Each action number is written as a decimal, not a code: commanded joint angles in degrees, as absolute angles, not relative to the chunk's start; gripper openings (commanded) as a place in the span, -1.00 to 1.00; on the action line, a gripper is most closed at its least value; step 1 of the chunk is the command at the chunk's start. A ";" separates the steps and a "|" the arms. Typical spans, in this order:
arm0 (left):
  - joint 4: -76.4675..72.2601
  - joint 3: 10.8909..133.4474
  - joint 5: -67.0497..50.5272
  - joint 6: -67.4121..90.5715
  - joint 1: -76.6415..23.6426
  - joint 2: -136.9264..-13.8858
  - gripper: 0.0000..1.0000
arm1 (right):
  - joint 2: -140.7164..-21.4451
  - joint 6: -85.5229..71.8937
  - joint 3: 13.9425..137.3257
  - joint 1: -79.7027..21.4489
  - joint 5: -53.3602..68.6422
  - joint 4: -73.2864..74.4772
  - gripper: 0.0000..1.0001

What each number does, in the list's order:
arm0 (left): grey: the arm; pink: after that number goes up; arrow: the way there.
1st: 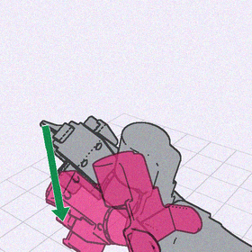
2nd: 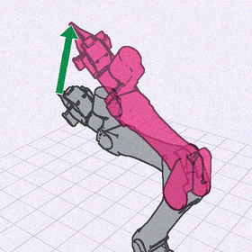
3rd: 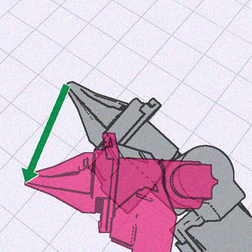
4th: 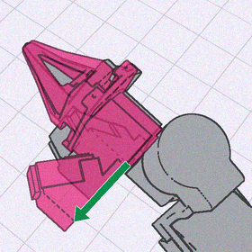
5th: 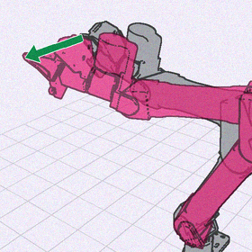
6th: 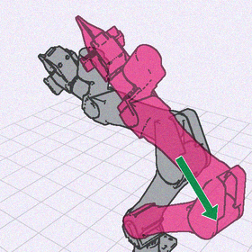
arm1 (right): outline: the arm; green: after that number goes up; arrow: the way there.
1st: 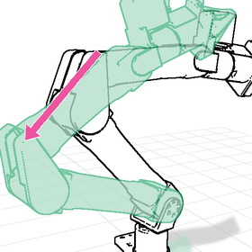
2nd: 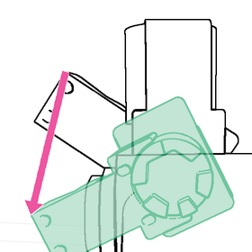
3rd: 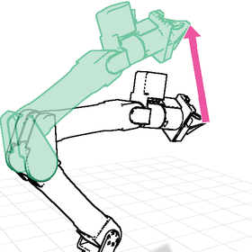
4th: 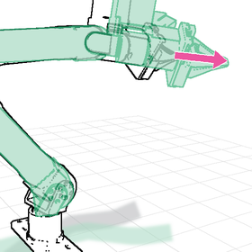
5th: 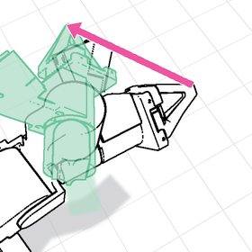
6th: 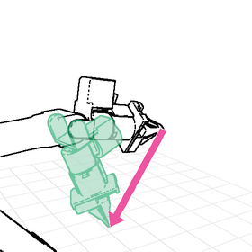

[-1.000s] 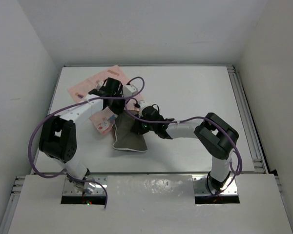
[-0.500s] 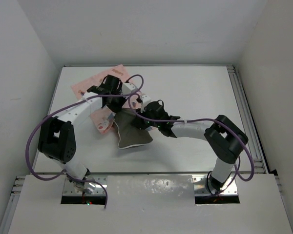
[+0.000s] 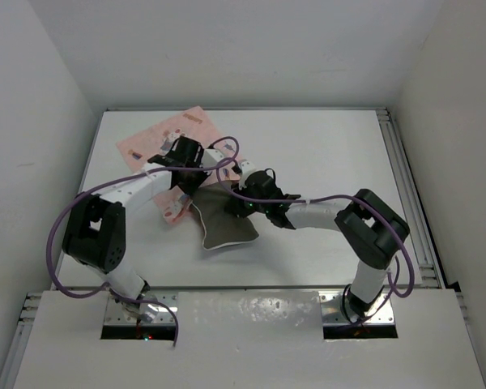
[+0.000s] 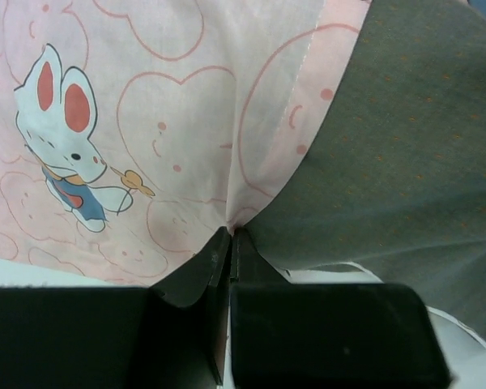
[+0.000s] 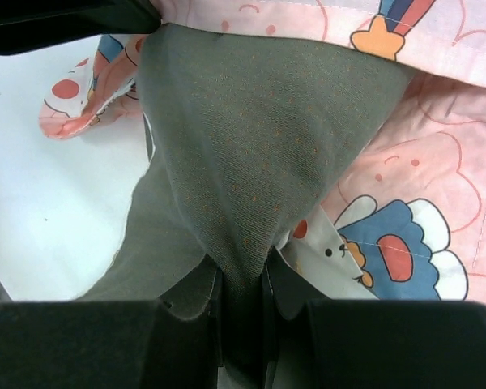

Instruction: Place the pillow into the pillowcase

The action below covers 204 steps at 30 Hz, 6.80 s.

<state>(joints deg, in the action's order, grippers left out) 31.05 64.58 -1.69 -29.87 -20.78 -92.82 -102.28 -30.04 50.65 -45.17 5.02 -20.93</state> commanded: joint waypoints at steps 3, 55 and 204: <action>30.23 67.05 -3.59 -29.71 -19.52 -93.34 -1.00 | -102.13 -29.71 51.33 -45.00 5.63 -24.09 -1.00; 60.03 89.38 -40.78 -41.83 -21.18 -88.60 -1.00 | -92.81 -38.04 51.77 -44.04 -14.06 -44.29 -1.00; 68.46 125.17 -19.32 -35.42 -9.23 -105.28 -1.00 | -76.36 -55.02 77.61 -0.26 29.71 4.13 -1.00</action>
<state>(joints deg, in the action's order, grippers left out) 65.43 125.32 -20.56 -32.91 -10.55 -102.83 -74.48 -54.11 74.78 -2.15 32.38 6.50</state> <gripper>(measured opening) 0.009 0.002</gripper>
